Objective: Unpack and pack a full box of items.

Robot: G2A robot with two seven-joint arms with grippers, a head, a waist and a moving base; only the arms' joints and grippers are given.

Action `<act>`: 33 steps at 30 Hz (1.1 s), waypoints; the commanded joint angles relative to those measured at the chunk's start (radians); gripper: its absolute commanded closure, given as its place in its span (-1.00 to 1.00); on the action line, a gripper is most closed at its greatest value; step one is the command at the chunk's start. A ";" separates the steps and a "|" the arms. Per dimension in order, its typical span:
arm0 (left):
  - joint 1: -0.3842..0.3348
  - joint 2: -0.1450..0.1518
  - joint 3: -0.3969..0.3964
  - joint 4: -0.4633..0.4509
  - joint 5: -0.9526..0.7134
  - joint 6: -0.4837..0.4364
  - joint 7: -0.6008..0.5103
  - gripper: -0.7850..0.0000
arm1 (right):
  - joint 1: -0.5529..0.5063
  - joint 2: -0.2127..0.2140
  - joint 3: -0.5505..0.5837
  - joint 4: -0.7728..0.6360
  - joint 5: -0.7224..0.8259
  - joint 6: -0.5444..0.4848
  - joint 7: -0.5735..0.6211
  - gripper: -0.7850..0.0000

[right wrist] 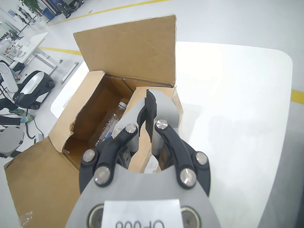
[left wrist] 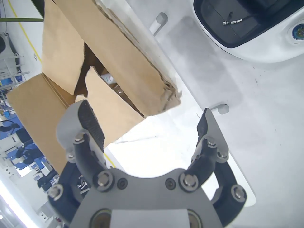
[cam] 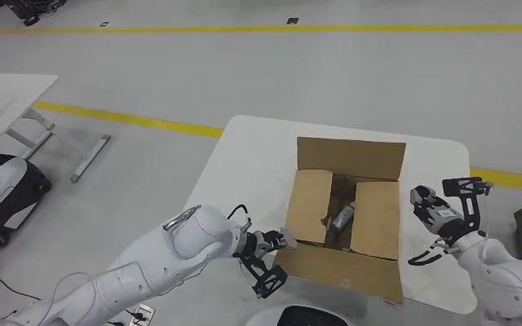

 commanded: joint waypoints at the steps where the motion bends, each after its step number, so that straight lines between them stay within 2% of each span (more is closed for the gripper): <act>1: -0.030 -0.011 0.037 0.015 -0.007 0.004 0.005 -0.88 | 0.000 0.000 0.000 0.002 -0.001 -0.001 0.000 1.00; 3: -0.057 -0.020 0.064 0.031 -0.018 0.008 0.015 -0.10 | 0.000 0.001 0.000 0.008 -0.004 -0.001 0.000 1.00; 4: -0.069 -0.024 0.074 0.041 -0.024 0.009 0.016 0.09 | 0.001 0.001 -0.001 0.011 -0.005 -0.001 0.000 1.00; 5: -0.079 -0.028 0.081 0.048 -0.036 0.016 0.017 0.39 | 0.001 0.001 -0.002 0.015 -0.006 -0.002 0.000 1.00; 6: -0.088 -0.032 0.084 0.056 -0.051 0.025 0.018 0.89 | 0.001 0.001 -0.003 0.020 -0.008 -0.001 0.000 1.00; 7: -0.095 -0.036 0.086 0.064 -0.063 0.033 0.011 1.00 | 0.002 0.001 -0.005 0.025 -0.010 -0.001 0.001 1.00; 14: -0.119 -0.053 0.072 0.092 -0.207 0.065 0.007 1.00 | 0.019 0.000 -0.031 0.052 -0.020 -0.004 0.007 1.00; 15: -0.122 -0.055 0.067 0.096 -0.230 0.068 0.000 0.23 | 0.022 -0.001 -0.033 0.054 -0.017 -0.003 0.007 1.00; 16: -0.123 -0.058 0.063 0.098 -0.255 0.072 -0.011 -0.98 | 0.024 -0.001 -0.034 0.056 -0.016 -0.003 0.007 1.00; 21: -0.135 -0.079 0.057 0.100 -0.372 0.104 -0.121 -1.00 | 0.031 0.000 -0.017 0.049 0.000 0.010 -0.002 1.00; 23: -0.147 -0.090 0.073 0.097 -0.395 0.109 -0.181 -1.00 | 0.030 0.002 0.000 0.040 0.005 0.016 -0.005 1.00; 33: -0.226 -0.141 0.144 0.140 -0.484 0.118 -0.326 -1.00 | 0.028 0.012 0.080 0.059 0.018 0.041 -0.014 1.00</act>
